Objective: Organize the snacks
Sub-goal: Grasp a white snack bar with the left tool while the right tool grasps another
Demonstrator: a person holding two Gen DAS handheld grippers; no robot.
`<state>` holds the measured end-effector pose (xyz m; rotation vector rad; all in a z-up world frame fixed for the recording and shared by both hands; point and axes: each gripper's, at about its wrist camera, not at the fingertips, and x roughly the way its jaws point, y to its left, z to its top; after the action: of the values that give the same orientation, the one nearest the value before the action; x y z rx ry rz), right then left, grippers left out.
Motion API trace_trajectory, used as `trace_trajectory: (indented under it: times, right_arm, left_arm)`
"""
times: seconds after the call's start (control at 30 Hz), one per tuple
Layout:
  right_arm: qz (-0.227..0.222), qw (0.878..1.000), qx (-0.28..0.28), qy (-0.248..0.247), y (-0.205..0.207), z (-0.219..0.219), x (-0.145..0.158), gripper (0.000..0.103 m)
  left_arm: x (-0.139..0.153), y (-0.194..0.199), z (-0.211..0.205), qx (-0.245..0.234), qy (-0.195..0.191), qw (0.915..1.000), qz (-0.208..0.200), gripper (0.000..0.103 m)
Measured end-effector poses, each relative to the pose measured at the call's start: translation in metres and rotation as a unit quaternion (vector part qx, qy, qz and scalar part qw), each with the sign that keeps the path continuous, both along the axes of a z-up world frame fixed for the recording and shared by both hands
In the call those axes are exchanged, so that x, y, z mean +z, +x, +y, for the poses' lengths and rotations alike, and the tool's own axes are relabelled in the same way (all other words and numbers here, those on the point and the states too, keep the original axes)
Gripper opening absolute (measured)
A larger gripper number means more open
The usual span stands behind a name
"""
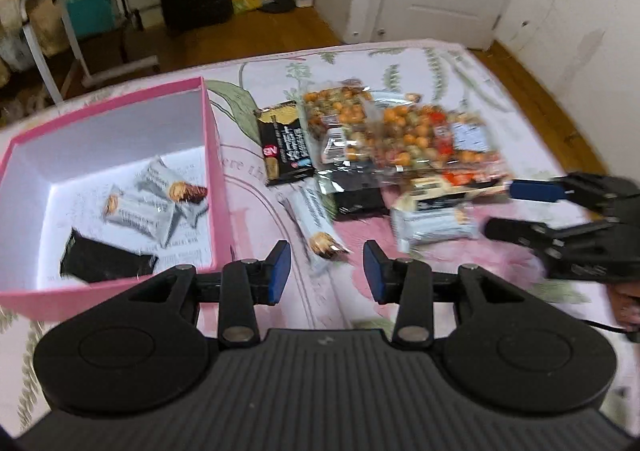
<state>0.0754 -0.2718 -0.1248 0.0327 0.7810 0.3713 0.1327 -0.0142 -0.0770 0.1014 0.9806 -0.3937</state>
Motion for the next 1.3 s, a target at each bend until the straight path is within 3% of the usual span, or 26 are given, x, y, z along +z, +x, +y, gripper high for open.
trace_trajectory:
  times: [0.13, 0.3, 0.43, 0.53, 0.57, 0.7, 0.87, 0.97, 1.1, 1.2, 1.27, 1.3]
  right_arm:
    - [0.019, 0.998, 0.058, -0.032, 0.012, -0.003, -0.024, 0.065]
    - [0.020, 0.985, 0.144, -0.094, 0.028, 0.013, -0.045, 0.058]
    - [0.015, 0.968, 0.201, -0.152, 0.040, 0.027, -0.065, 0.057]
    - [-0.004, 0.952, 0.223, -0.211, 0.042, 0.035, -0.081, 0.056]
    - [-0.014, 0.955, 0.217, -0.203, 0.041, 0.034, -0.083, 0.056]
    - [0.013, 0.980, 0.149, -0.133, 0.043, 0.019, -0.081, 0.055]
    - [0.035, 0.990, 0.087, -0.110, 0.036, 0.015, -0.076, 0.047]
    - [0.079, 0.995, 0.021, -0.063, 0.041, 0.004, -0.074, 0.044]
    - [0.128, 0.991, -0.043, 0.026, 0.048, -0.016, -0.070, 0.044]
    - [0.147, 0.988, -0.032, 0.020, 0.050, -0.017, -0.070, 0.046]
    - [0.156, 0.988, -0.011, 0.007, 0.051, -0.015, -0.072, 0.049]
    - [0.157, 0.988, -0.003, 0.003, 0.050, -0.014, -0.072, 0.053]
  left_arm:
    - [-0.030, 0.016, -0.022, 0.005, 0.009, 0.9999, 0.013, 0.039]
    - [-0.059, 0.042, -0.041, 0.022, 0.003, 0.9995, 0.025, 0.039]
    - [-0.087, 0.067, -0.047, 0.049, -0.002, 0.9972, 0.056, 0.039]
    - [-0.099, 0.072, -0.051, 0.060, 0.014, 0.9972, 0.042, 0.042]
    - [-0.101, 0.072, -0.050, 0.066, 0.012, 0.9971, 0.035, 0.043]
    - [-0.102, 0.067, -0.048, 0.076, 0.006, 0.9968, 0.023, 0.043]
    - [-0.099, 0.059, -0.047, 0.080, 0.018, 0.9962, 0.031, 0.026]
    - [-0.097, 0.053, -0.046, 0.074, 0.021, 0.9966, 0.030, 0.026]
    - [-0.096, 0.047, -0.045, 0.066, 0.019, 0.9971, 0.032, 0.026]
    - [-0.098, 0.050, -0.044, 0.079, 0.025, 0.9961, 0.029, 0.038]
    - [-0.101, 0.056, -0.043, 0.096, 0.028, 0.9943, 0.037, 0.059]
    - [-0.105, 0.059, -0.042, 0.102, 0.028, 0.9934, 0.044, 0.061]
